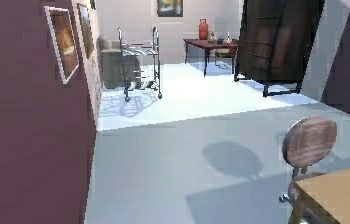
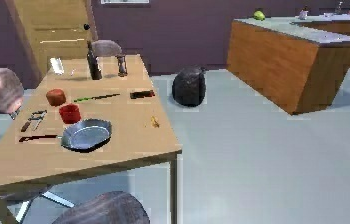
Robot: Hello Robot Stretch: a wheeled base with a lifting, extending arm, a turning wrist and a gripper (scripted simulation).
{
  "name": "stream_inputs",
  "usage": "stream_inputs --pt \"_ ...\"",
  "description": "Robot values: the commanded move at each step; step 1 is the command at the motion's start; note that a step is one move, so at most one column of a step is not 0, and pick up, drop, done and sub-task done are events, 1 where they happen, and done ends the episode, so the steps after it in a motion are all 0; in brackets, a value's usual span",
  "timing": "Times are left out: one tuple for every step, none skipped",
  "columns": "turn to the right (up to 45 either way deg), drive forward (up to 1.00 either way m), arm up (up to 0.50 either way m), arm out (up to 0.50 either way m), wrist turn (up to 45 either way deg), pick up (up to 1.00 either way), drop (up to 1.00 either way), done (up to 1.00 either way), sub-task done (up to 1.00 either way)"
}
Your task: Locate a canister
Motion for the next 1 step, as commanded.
stream_inputs --pt "-15.0 0.0 0.0 0.0 0.0 0.0 0.0 0.0 0.0"
